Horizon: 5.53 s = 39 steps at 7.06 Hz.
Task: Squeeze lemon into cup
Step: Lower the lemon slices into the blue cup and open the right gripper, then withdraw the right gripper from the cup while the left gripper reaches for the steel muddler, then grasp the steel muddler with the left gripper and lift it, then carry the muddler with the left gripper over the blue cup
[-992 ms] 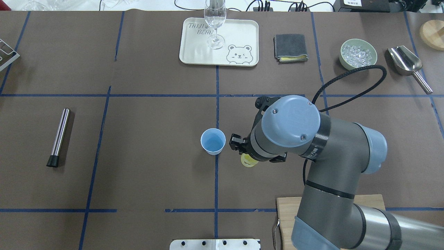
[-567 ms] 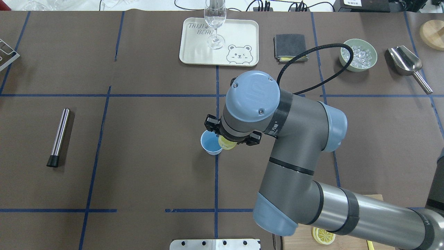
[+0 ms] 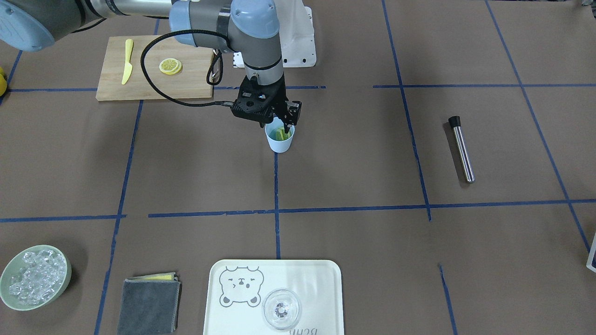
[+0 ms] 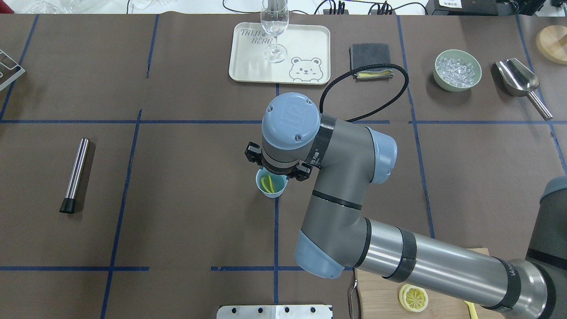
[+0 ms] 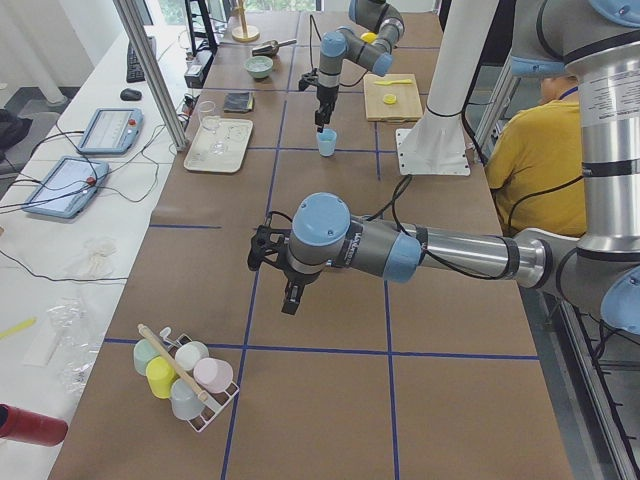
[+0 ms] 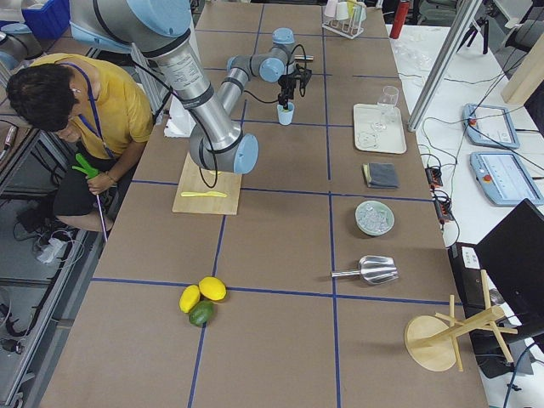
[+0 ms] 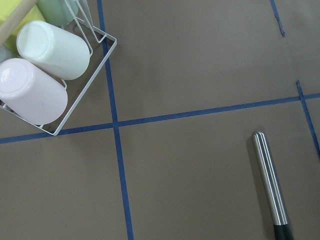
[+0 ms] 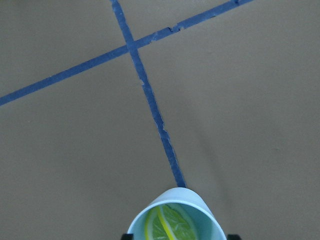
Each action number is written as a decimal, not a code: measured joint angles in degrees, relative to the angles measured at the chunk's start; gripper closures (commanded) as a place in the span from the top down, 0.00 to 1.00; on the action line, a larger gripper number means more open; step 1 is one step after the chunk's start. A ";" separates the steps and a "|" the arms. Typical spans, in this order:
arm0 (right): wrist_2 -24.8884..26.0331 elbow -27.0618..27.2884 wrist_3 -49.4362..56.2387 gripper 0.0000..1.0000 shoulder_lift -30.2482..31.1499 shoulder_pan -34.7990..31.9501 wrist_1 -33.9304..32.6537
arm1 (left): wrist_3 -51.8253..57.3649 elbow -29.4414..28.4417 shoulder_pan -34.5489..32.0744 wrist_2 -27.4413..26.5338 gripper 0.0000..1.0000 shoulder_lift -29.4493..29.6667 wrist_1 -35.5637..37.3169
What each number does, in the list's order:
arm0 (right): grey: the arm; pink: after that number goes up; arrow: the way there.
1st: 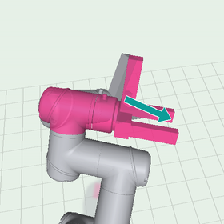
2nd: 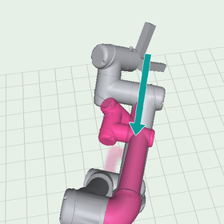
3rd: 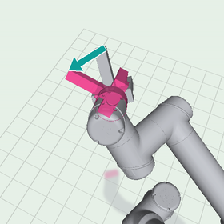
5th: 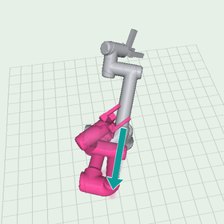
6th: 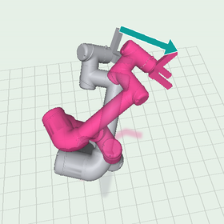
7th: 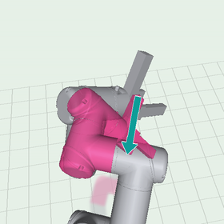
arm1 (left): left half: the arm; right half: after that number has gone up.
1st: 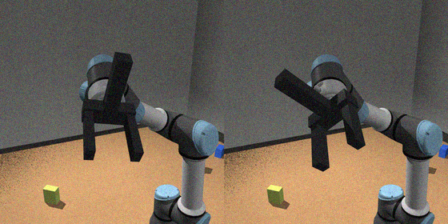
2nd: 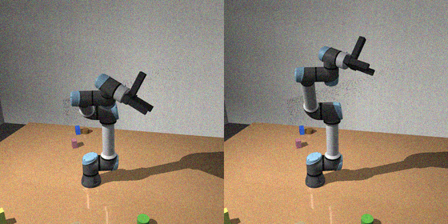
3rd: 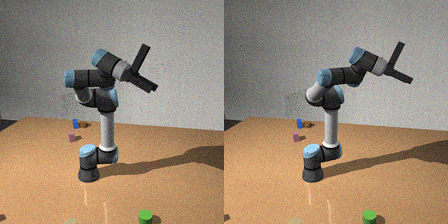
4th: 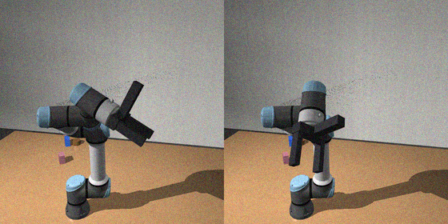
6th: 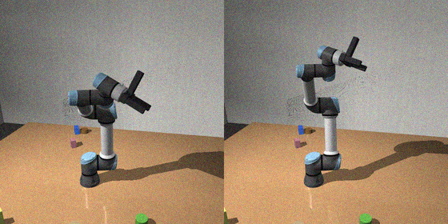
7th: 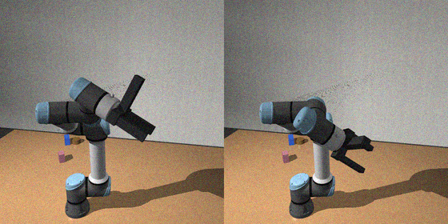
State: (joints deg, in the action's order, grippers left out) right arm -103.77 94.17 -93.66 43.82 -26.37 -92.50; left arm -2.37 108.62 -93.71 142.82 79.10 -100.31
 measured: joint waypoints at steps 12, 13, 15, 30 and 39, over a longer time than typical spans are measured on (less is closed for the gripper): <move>-6.81 31.26 17.95 1.00 37.08 -8.95 0.32 | -36.89 -5.38 27.11 -11.15 0.87 11.19 -14.84; -6.88 32.42 19.70 1.00 39.33 -9.59 0.35 | -42.12 -7.51 31.56 -14.06 0.86 13.30 -14.82; -6.85 33.11 20.66 1.00 41.16 -9.88 0.37 | -47.33 -14.75 37.17 -17.69 0.86 18.05 -14.79; -6.74 33.66 20.08 1.00 40.22 -9.60 0.45 | -52.59 -4.84 40.87 -20.59 0.00 24.96 -13.46; -7.07 39.12 20.01 1.00 40.54 -14.34 0.20 | -54.58 7.23 68.09 -85.54 0.00 41.88 -22.49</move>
State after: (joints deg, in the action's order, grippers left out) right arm -110.84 133.29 -73.65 84.36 -40.71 -92.30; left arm -56.94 115.85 -25.62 57.29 120.98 -122.80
